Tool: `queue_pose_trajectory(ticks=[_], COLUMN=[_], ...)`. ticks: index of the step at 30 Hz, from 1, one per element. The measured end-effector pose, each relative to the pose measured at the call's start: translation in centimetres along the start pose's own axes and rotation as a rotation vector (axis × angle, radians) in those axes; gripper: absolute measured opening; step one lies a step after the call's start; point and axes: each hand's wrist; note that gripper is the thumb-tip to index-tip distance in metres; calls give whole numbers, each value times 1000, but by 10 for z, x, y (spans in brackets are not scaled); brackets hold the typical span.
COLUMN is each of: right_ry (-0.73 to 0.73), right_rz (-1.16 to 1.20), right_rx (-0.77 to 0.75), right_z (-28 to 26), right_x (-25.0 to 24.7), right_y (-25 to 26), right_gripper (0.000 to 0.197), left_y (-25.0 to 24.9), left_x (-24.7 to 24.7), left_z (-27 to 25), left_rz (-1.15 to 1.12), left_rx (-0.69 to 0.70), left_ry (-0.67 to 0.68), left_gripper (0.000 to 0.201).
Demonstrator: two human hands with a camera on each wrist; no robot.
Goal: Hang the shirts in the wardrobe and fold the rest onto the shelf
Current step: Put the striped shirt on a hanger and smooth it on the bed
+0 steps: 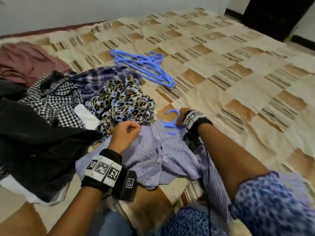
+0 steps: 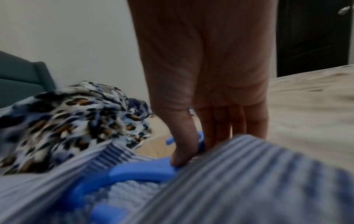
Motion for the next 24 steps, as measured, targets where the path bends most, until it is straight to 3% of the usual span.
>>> queue_pose_trajectory(ticks=[2, 6, 8, 11, 14, 17, 20, 24], right_ry=[74, 253, 245, 73, -111, -274, -305, -476], right_rz=[149, 477, 562, 628, 661, 705, 652, 564], right_rx=[4, -57, -95, -177, -315, -466, -652, -902], right_z=[12, 9, -15, -52, -94, -140, -198, -253], right_x=[3, -11, -18, -28, -63, -134, -220, -285], right_y=[3, 13, 12, 16, 38, 77, 132, 192], right_gripper=[29, 20, 16, 19, 6, 9, 11, 7], left_y=[-1, -17, -27, -37, -59, -108, -176, -242], left_x=[3, 3, 5, 5, -10, -58, -134, -217], left_z=[3, 7, 11, 5, -12, -18, -20, -28], left_rz=[86, 195, 229, 215, 146, 238, 256, 307], left_rx=[15, 79, 124, 245, 342, 471, 575, 631], left_ry=[6, 27, 1, -23, 50, -96, -299, -446], left_gripper=[5, 7, 17, 50, 73, 70, 57, 60])
Point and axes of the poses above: each hand's wrist, its own z-axis towards the middle knuckle, its own x-axis out of the palm, y = z × x, and after that the axes turned 14 degrees about z, right-handed
